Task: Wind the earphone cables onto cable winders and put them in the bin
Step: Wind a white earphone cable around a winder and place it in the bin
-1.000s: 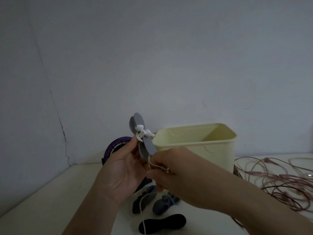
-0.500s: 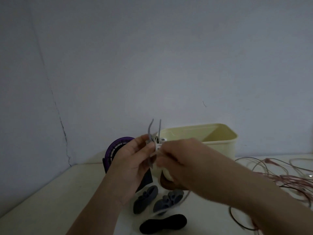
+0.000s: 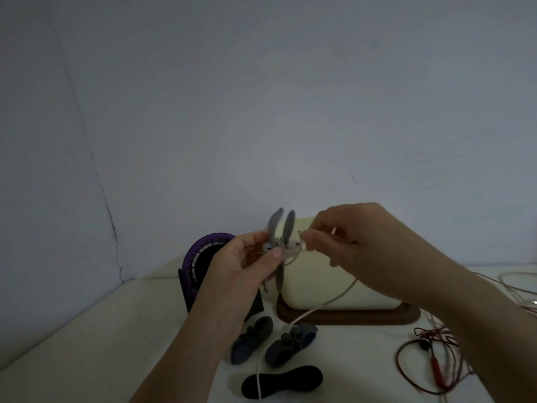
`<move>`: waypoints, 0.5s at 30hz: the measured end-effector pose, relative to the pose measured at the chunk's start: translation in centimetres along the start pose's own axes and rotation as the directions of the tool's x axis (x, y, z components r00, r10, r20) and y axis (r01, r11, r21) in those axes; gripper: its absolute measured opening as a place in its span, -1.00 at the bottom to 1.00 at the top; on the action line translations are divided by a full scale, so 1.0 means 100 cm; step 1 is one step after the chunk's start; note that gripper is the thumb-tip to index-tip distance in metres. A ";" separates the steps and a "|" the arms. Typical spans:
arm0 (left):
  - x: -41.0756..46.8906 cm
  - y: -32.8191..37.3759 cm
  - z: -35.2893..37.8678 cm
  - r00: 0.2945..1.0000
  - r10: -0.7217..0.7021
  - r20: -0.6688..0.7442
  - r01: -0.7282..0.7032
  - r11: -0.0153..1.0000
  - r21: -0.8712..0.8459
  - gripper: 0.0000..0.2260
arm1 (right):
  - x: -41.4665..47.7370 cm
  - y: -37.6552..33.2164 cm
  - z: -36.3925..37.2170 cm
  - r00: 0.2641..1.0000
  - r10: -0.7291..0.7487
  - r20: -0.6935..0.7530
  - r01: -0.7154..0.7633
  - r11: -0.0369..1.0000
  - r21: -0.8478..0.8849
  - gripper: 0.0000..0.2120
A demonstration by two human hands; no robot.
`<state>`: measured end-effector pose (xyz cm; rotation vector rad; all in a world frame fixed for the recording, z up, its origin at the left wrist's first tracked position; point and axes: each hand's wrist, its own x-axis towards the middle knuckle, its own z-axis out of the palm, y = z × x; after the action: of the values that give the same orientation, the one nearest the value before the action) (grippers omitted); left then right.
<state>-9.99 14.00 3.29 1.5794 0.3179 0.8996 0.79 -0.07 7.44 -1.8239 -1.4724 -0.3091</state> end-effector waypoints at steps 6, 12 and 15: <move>0.003 0.001 -0.002 0.963 -0.231 0.137 0.268 0.873 -0.408 -0.78 | -0.003 -0.007 0.004 0.990 -0.115 0.078 0.104 0.986 0.131 -0.87; 0.001 -0.005 0.003 0.970 -0.215 0.114 0.235 0.950 -0.205 -0.76 | -0.002 -0.007 0.007 0.997 -0.066 0.048 0.052 0.967 0.250 -0.85; -0.002 -0.004 0.004 0.956 -0.207 0.207 0.254 0.939 -0.234 -0.71 | 0.001 0.003 0.002 0.999 0.010 -0.050 0.008 0.937 0.349 -0.84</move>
<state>-9.71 13.66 2.90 1.3374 0.2415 0.5853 1.06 0.11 7.20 -1.5197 -1.3902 -0.0836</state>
